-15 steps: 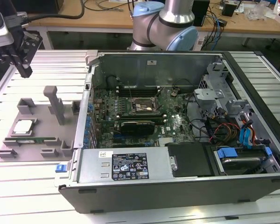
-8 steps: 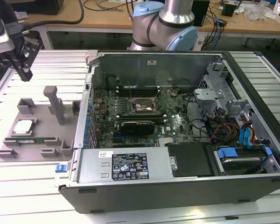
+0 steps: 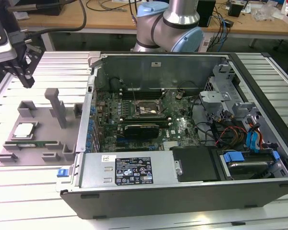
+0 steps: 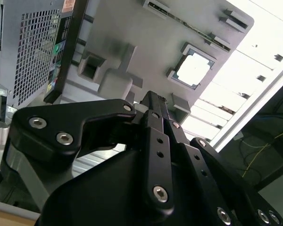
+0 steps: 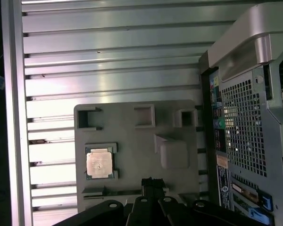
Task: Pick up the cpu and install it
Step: 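Reach for the cpu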
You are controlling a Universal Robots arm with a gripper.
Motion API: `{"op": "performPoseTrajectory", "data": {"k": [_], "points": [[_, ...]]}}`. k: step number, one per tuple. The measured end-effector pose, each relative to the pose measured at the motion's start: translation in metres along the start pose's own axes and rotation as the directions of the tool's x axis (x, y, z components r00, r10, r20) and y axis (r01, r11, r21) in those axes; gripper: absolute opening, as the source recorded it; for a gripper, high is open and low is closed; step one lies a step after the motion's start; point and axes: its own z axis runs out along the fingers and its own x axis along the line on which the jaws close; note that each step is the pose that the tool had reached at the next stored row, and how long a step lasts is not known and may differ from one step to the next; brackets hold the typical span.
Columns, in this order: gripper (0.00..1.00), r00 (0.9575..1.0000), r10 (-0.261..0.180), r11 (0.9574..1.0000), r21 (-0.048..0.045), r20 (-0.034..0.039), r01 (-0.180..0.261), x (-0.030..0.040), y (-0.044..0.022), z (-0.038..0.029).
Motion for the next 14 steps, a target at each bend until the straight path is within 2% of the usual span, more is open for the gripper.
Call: {"op": "performPoseTrajectory", "data": {"k": [9, 14], "points": [[0.11, 1.0, 0.0, 1.0, 0.0, 0.0, 0.0, 0.0031, -0.0006, 0.0083], [0.11, 1.0, 0.0, 1.0, 0.0001, -0.0001, 0.0, 0.0071, -0.0012, 0.0162]]}}
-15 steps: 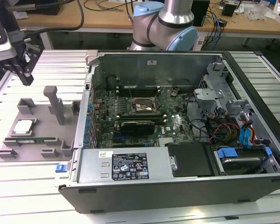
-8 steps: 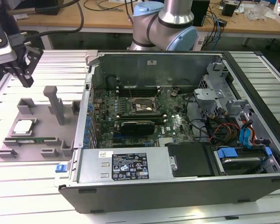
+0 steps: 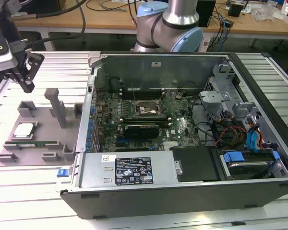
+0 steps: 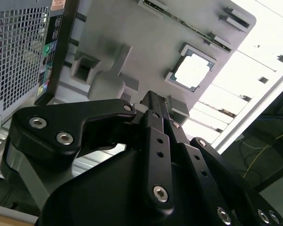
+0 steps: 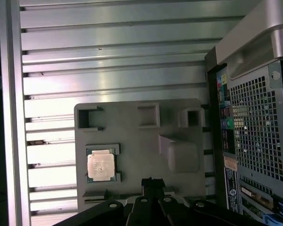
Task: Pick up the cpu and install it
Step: 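Reach for the cpu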
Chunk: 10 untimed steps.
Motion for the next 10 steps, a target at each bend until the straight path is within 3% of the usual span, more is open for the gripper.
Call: {"op": "performPoseTrajectory", "data": {"k": [10], "points": [[0.11, 1.0, 0.0, 1.0, -0.0001, 0.0001, 0.0, 0.0142, -0.0016, 0.015]]}}
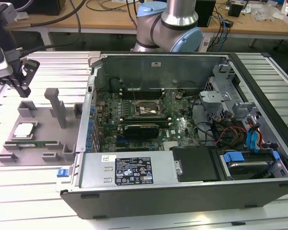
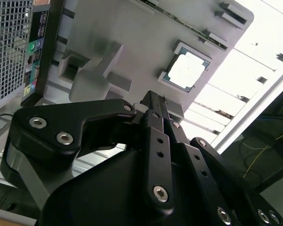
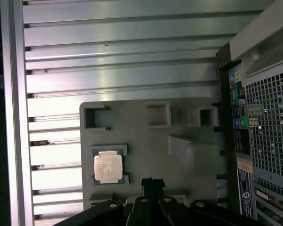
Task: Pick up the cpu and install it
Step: 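Reach for the cpu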
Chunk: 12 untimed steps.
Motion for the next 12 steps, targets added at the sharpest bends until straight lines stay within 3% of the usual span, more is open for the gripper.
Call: {"op": "performPoseTrajectory", "data": {"k": [6, 12], "points": [[0.11, 1.0, 0.0, 1.0, -0.0001, 0.0001, 0.0, 0.0128, -0.0018, 0.0083], [0.11, 1.0, 0.0, 1.0, -0.0001, 0.0001, 0.0, 0.0136, -0.0018, 0.0083]]}}
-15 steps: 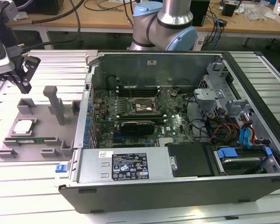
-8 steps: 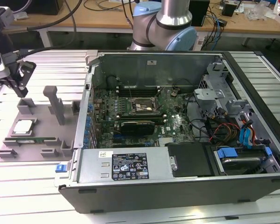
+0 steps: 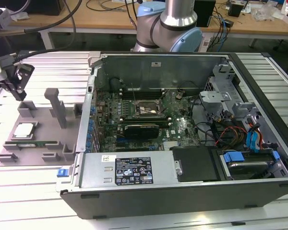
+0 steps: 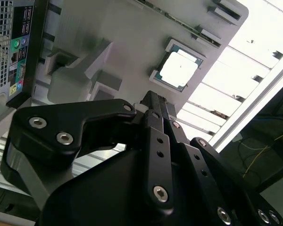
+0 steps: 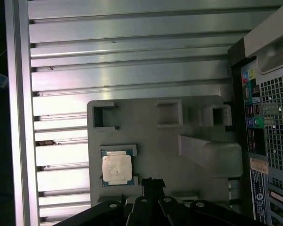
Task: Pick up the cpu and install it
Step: 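Pick up the cpu and move it towards the insertion slot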
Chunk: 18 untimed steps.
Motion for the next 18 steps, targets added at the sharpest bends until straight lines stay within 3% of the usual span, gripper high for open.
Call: {"op": "performPoseTrajectory", "data": {"k": [8, 18], "points": [[0.11, 1.0, 0.0, 1.0, -0.0001, 0.0001, 0.0, 0.0005, 0.0, 0.0], [0.11, 1.0, 0.0, 1.0, 0.0001, 0.0001, 0.0, 0.0056, -0.0007, 0.0056]]}}
